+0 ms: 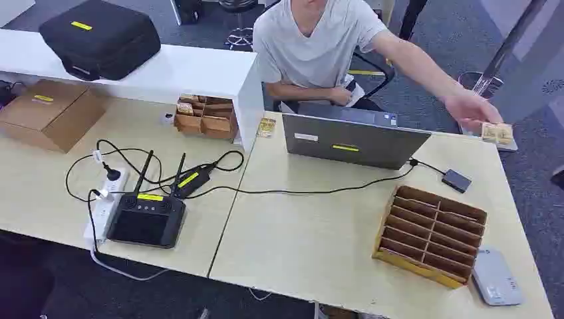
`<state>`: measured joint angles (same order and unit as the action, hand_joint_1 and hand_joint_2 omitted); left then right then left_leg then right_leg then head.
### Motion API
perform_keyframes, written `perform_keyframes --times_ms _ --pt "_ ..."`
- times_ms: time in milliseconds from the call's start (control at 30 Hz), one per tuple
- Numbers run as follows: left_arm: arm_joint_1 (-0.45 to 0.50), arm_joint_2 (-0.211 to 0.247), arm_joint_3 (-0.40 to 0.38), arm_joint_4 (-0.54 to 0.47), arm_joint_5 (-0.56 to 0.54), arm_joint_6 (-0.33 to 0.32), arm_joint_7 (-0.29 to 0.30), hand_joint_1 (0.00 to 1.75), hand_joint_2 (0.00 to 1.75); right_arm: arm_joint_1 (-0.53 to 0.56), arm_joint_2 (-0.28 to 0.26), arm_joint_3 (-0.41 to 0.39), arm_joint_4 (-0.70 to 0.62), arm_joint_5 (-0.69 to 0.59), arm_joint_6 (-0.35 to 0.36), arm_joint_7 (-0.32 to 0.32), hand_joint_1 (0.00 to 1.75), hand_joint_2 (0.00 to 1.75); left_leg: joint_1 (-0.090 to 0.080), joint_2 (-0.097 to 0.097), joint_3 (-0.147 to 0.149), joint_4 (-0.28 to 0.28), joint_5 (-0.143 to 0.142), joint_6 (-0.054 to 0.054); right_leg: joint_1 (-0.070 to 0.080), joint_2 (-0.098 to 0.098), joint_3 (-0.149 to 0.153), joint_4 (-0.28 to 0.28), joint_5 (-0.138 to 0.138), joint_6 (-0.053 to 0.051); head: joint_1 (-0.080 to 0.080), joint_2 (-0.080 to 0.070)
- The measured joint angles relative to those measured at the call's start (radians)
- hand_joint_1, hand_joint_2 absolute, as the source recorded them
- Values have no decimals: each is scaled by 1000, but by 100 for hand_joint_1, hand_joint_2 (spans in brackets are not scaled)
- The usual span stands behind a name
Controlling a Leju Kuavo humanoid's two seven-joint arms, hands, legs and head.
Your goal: Pass the card to the sensor for recognition and then transmit it.
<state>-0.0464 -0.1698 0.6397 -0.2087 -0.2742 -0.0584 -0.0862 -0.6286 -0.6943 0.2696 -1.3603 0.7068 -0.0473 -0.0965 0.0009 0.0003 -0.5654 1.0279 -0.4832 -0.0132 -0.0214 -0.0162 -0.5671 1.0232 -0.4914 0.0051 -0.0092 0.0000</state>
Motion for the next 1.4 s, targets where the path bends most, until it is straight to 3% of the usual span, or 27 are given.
perform_keyframes --times_ms 100,267,400,433,467,500,800,1167,1400 --pt "0 -1 0 0 -14 2 -16 0 175 -36 16 70 0 35 -20 13 0 175 0 0 -1 0 0 0 0 -1 0 0 0 0 0 0" --pt "1 -4 -13 0 -64 25 -140 0 175 -45 24 134 -6 37 -44 37 0 175 0 -1 -1 0 0 0 0 -2 -1 0 0 0 0 0" --pt "2 -5 -16 0 -50 -50 -146 0 175 -45 27 158 -14 28 -47 39 0 175 0 -1 -2 0 0 0 0 -1 -1 0 0 0 0 0" --pt "2 -5 -16 0 -47 -62 -146 0 0 -46 31 165 -13 26 -47 39 0 175 0 -1 -2 0 0 0 0 -1 -1 0 0 0 0 0" --pt "2 -5 -16 0 -44 -69 -148 0 0 -46 34 172 -13 25 -47 39 0 175 0 -1 -2 0 0 0 0 -1 -1 0 0 0 0 0" --pt "3 -5 -16 0 -40 -74 -149 0 0 -47 36 177 -13 24 -47 39 175 175 0 -1 -2 0 0 0 0 -2 -1 0 0 0 0 0" --pt "5 -5 -16 0 -29 -110 -146 0 0 -42 39 191 -24 -27 -61 2 175 175 0 -1 -2 0 0 0 0 -1 -1 0 0 0 0 0" --pt "6 -4 -16 0 -35 -125 -142 0 0 -34 39 190 -28 -30 -66 1 175 175 0 -1 -2 0 0 0 0 -1 -1 0 0 0 0 0" --pt "7 -4 -16 0 -39 -104 -141 0 0 -1 38 177 -40 -14 -82 1 175 175 0 -1 -2 1 0 0 0 -1 -2 -1 0 0 0 0"
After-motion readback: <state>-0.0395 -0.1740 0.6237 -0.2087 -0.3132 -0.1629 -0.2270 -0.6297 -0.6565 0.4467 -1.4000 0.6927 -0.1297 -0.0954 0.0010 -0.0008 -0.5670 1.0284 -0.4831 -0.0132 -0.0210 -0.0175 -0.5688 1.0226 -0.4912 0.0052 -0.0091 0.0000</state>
